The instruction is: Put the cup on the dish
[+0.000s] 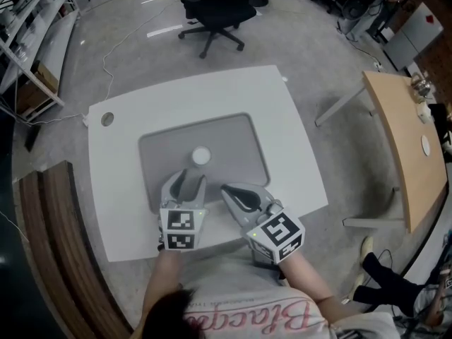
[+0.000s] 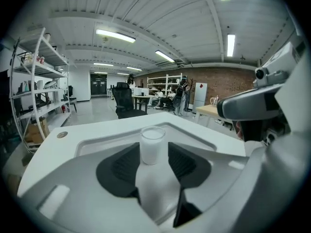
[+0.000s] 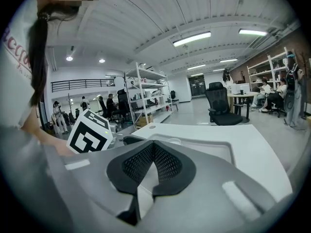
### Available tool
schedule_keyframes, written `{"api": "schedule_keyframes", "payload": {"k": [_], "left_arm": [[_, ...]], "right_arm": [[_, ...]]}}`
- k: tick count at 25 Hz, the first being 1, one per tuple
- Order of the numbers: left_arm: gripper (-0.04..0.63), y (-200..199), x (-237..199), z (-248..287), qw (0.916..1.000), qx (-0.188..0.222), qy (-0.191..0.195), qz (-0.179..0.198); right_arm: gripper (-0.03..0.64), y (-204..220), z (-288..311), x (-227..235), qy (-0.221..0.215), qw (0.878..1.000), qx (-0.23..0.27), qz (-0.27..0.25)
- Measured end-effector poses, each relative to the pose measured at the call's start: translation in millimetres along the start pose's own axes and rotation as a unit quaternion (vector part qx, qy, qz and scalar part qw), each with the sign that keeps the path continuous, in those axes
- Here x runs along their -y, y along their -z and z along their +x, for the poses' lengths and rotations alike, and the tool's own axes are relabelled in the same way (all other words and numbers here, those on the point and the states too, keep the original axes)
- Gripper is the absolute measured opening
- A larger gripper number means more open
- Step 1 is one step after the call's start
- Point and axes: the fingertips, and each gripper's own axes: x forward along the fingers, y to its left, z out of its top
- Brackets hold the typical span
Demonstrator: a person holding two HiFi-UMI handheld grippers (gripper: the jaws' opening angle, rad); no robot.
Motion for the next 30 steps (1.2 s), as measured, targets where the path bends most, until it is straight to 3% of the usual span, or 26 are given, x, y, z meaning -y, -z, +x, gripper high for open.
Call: {"api": "schedule_keyframes", "payload": {"k": [5, 30], "left_arm": [[-0.002, -4.8, -2.2, -21.4, 0.9995, 0.021, -0.025, -0.003], [-0.002, -23.3, 30.9, -98.6, 0.9960, 0.089, 0.000, 0.008]], "right_arm": [[0.000, -4.4, -9.1, -12.7, 0.015, 1.000, 0.005, -0.010], [0.000, 1.1, -42.4, -65.6, 0.031, 0.997, 0.035, -0.054]]}}
